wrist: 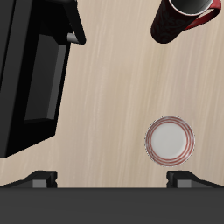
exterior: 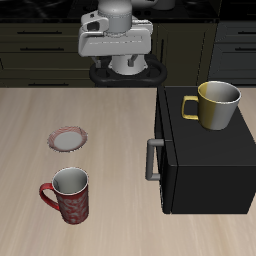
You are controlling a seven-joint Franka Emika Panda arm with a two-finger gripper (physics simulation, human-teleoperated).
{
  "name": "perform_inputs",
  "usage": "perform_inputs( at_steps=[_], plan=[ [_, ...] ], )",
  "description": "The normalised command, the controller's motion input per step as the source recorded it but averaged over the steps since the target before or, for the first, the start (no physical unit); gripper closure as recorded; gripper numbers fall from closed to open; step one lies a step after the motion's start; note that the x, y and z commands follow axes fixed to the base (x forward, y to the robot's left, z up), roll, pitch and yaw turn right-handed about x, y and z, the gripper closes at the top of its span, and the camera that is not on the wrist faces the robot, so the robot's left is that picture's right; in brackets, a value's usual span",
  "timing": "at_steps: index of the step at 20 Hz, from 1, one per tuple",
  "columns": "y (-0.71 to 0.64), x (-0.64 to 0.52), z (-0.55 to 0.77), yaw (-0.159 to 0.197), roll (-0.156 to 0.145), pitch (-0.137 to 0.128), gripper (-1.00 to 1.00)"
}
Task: Open the microwave
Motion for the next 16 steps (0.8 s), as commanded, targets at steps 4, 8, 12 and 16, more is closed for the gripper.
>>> perform_inputs(
  at_steps=[4,8,12,16],
  plan=[
    [-0.01,0.30,0.02,0.059,-0.003,0.001,-1.00],
    [-0.03,0.33,0.01,0.042,-0.015,0.001,-1.00],
    [-0.07,0.35,-0.05,0.069,-0.029,0.006,-1.00],
    [-0.02,0.22,-0.04,0.037,-0.003,0.022,-1.00]
  ],
)
